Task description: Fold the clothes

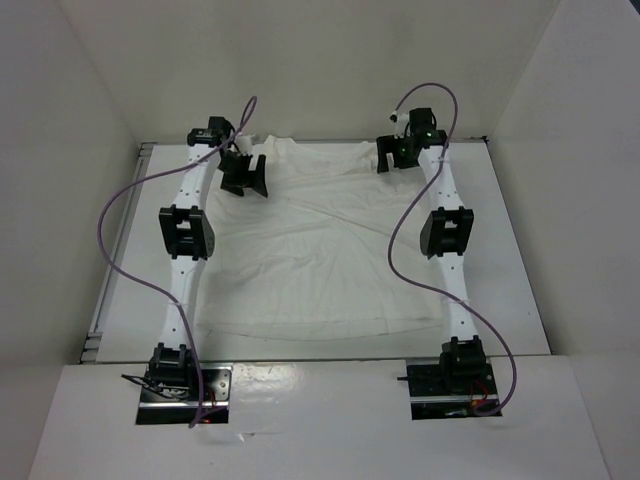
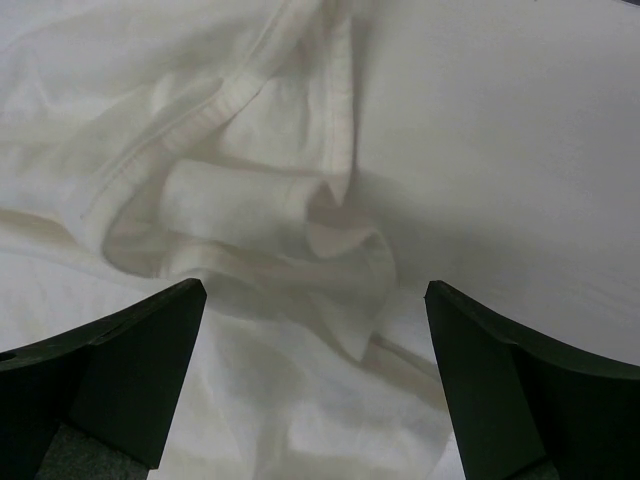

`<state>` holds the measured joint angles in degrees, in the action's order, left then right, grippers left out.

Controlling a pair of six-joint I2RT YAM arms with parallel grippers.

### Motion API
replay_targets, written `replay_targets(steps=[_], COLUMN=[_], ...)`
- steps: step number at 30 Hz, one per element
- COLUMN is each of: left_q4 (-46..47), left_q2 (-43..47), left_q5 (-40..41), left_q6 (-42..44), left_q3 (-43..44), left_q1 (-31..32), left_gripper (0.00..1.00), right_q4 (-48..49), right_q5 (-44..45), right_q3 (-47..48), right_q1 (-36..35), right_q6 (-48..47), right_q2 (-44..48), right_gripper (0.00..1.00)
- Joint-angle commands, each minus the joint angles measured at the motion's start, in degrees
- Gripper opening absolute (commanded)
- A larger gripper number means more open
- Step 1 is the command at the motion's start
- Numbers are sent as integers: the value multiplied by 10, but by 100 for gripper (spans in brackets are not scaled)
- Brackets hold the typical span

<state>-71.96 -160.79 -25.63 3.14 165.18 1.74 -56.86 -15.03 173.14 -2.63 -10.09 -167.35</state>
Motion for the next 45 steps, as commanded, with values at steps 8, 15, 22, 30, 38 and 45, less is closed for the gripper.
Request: replay_targets(steps=[8, 15, 22, 30, 38, 45], left_q4=[-1, 40, 183, 211, 247, 257], left_q2=[296, 491, 636, 627, 578, 506], left_q5=[29, 116, 161, 148, 148, 148], left_q6=[-10, -16, -9, 3, 3, 3], left_q3=[-43, -420, -779, -851, -864, -829], left_q1=[-7, 5, 12, 22, 27, 27], left_gripper=[100, 100, 100, 100, 100, 100], right_q4=[-53, -166, 146, 177, 190, 203], right_q5=[-4, -4, 155, 121, 167, 166], right_q3=[-6, -239, -836, -1003, -1014, -997], right_q1=[12, -4, -89, -84, -84, -84], right_q6=[24, 7, 14, 13, 2, 2], right_q2=[243, 399, 717, 739, 689, 615], right_gripper=[100, 100, 100, 100, 100, 100])
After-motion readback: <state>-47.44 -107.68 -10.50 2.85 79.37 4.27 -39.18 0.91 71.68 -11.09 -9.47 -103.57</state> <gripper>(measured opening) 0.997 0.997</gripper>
